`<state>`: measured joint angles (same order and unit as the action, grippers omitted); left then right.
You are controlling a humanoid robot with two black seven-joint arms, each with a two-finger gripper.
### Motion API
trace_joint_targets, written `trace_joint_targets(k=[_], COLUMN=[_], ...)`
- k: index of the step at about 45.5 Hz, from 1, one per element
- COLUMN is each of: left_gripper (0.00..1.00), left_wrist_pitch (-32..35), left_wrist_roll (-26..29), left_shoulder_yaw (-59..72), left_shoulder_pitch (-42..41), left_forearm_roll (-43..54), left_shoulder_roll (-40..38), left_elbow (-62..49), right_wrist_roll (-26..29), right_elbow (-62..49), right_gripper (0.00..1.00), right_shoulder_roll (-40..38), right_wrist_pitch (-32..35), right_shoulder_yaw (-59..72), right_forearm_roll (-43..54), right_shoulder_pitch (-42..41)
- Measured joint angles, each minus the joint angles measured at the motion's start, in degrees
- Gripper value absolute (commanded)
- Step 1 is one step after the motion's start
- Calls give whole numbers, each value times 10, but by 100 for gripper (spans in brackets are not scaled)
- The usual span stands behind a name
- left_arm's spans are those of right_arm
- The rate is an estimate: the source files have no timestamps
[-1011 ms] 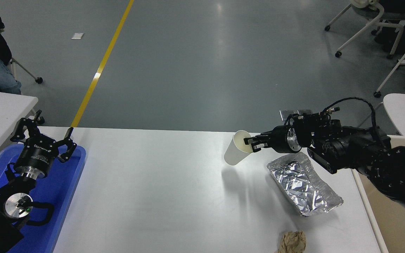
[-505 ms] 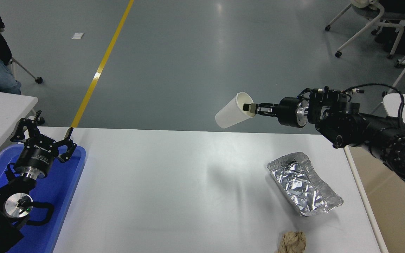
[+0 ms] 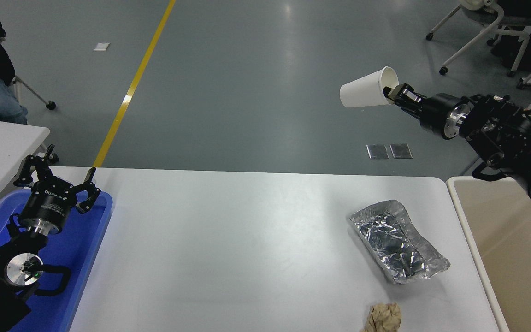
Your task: Clean the table surface
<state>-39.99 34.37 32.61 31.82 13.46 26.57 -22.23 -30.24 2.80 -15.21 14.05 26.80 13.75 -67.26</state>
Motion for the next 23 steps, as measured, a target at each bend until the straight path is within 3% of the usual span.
trace_joint_targets(k=[23], left_gripper=[100], left_wrist_pitch=[0], left_wrist_roll=[0], left_shoulder_yaw=[0], left_shoulder_pitch=[0], left_forearm_roll=[0], left_shoulder_roll=[0], left_elbow=[0], right_wrist_roll=[189], right_elbow=[-65], right_gripper=[0], right_shoulder_roll=[-50], right_wrist_pitch=[-7], right_shoulder_yaw=[-30], right_forearm_roll=[-13], right_shoulder_pitch=[64])
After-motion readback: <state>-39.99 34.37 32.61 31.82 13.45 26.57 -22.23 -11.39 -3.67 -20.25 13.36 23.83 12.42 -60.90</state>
